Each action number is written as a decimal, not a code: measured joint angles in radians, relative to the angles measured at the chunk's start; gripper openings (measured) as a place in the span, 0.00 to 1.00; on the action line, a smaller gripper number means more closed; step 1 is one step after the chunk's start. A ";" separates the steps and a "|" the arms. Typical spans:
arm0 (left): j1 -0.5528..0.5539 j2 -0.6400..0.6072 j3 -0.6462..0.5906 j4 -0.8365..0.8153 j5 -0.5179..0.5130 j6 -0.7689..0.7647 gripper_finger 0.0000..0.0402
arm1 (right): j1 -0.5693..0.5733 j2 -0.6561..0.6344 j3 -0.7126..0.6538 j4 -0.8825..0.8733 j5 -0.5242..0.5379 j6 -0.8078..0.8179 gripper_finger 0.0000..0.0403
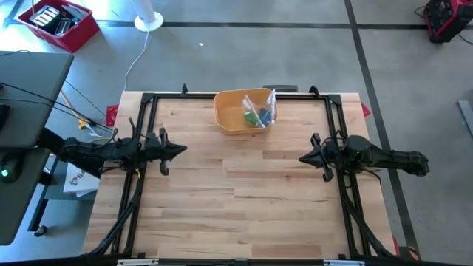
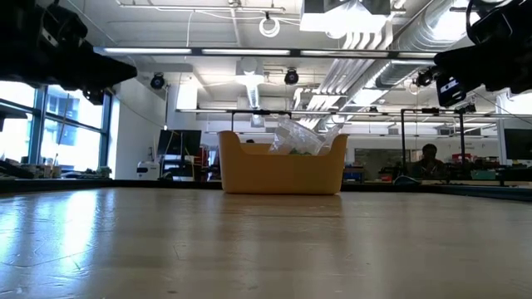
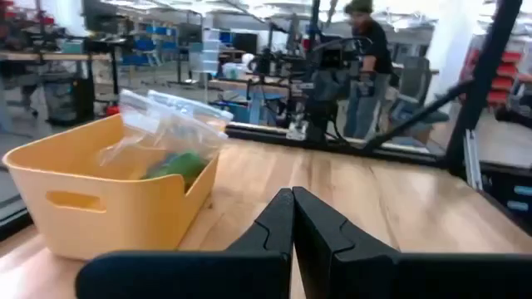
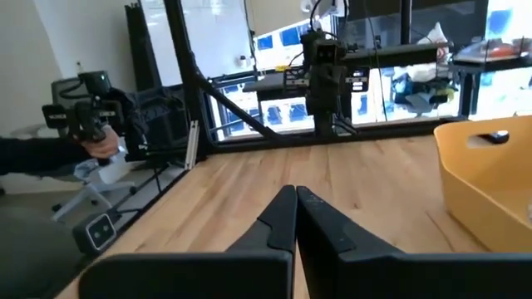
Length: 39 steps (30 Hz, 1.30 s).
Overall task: Roll bandage
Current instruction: Return to Home Position
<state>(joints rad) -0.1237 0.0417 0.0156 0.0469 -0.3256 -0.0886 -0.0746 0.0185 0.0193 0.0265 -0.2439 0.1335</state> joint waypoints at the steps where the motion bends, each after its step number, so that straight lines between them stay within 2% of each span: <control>1: 0.001 0.002 -0.004 0.006 0.008 0.012 0.00 | 0.000 0.001 -0.001 0.001 0.000 -0.014 0.00; 9: 0.050 0.048 -0.004 0.004 0.025 0.073 0.00 | 0.000 0.011 -0.010 0.023 0.000 -0.043 0.00; 13: 0.055 0.067 -0.004 0.009 -0.024 0.060 0.00 | 0.004 0.022 -0.010 0.009 0.093 0.044 0.00; 18: 0.055 0.076 -0.004 0.010 -0.031 0.016 0.00 | 0.010 0.042 -0.010 -0.005 0.185 0.040 0.00; 39: 0.055 0.076 -0.004 0.010 -0.033 0.013 0.00 | 0.010 0.043 -0.010 -0.005 0.188 0.034 0.00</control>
<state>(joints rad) -0.0685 0.1177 0.0113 0.0566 -0.3588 -0.0756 -0.0650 0.0612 0.0093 0.0219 -0.0559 0.1673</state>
